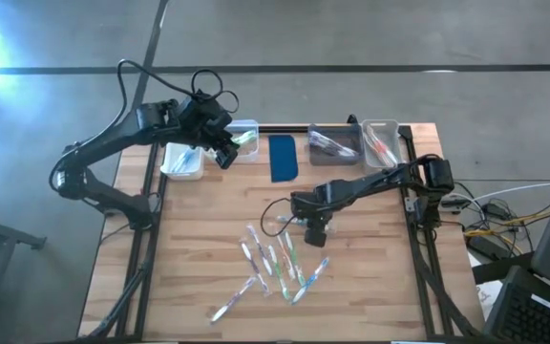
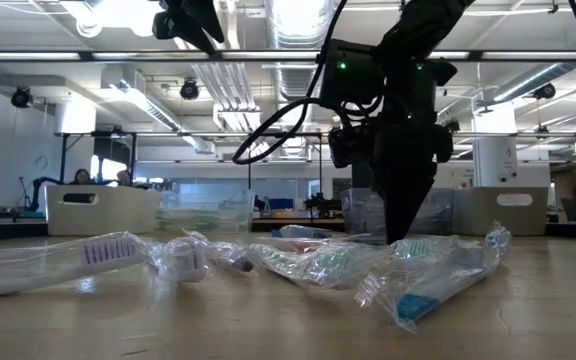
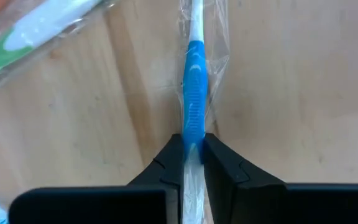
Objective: Pick & Place Toothbrushes
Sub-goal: Put the blue toothbrush into the white bin
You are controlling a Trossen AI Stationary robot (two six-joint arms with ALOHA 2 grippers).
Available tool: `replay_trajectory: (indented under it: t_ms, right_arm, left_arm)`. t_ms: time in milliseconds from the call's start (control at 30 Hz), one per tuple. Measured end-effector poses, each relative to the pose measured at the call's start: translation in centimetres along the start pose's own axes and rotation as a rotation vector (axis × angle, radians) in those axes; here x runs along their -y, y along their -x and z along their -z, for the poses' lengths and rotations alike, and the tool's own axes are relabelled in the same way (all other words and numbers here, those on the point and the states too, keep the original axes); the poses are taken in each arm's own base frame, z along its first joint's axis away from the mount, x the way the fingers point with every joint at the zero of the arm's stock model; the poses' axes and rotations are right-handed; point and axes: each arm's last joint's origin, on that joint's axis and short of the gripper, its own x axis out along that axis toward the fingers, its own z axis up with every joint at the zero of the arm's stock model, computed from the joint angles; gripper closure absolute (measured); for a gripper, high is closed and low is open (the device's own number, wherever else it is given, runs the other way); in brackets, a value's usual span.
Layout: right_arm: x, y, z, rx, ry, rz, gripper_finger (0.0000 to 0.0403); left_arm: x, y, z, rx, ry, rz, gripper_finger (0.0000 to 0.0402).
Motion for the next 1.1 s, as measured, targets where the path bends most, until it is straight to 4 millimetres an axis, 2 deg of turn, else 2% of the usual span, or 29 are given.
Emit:
replay_trajectory:
  t_ms: [167,433,600,800,1000,1100]
  right_arm:
    - [-0.3,1.8,0.5,0.014,0.005,-0.026,0.0374]
    - [-0.7,9.7,2.3,0.184,-0.002,-0.054,0.0374]
    - [-0.9,16.1,4.1,0.448,-0.022,-0.120,0.0374]
    - [-0.6,23.5,7.5,0.847,-0.069,-0.147,0.0374]
    - [-0.3,29.7,10.0,1.307,-0.027,-0.152,0.0371]
    - [-0.4,31.6,10.7,1.471,0.036,-0.148,0.0370]
  left_arm:
    - [0.0,0.0,0.0,0.000,-0.013,0.000,0.0204]
    - [0.0,0.0,0.0,-0.002,-0.047,-0.001,0.0204]
    - [0.0,0.0,0.0,0.000,-0.072,0.000,0.0204]
    - [0.1,0.0,-0.5,0.047,-0.072,0.009,0.0204]
    - [0.6,0.1,-2.3,0.234,-0.051,0.057,0.0204]
    - [1.0,0.1,-3.5,0.345,-0.044,0.110,0.0204]
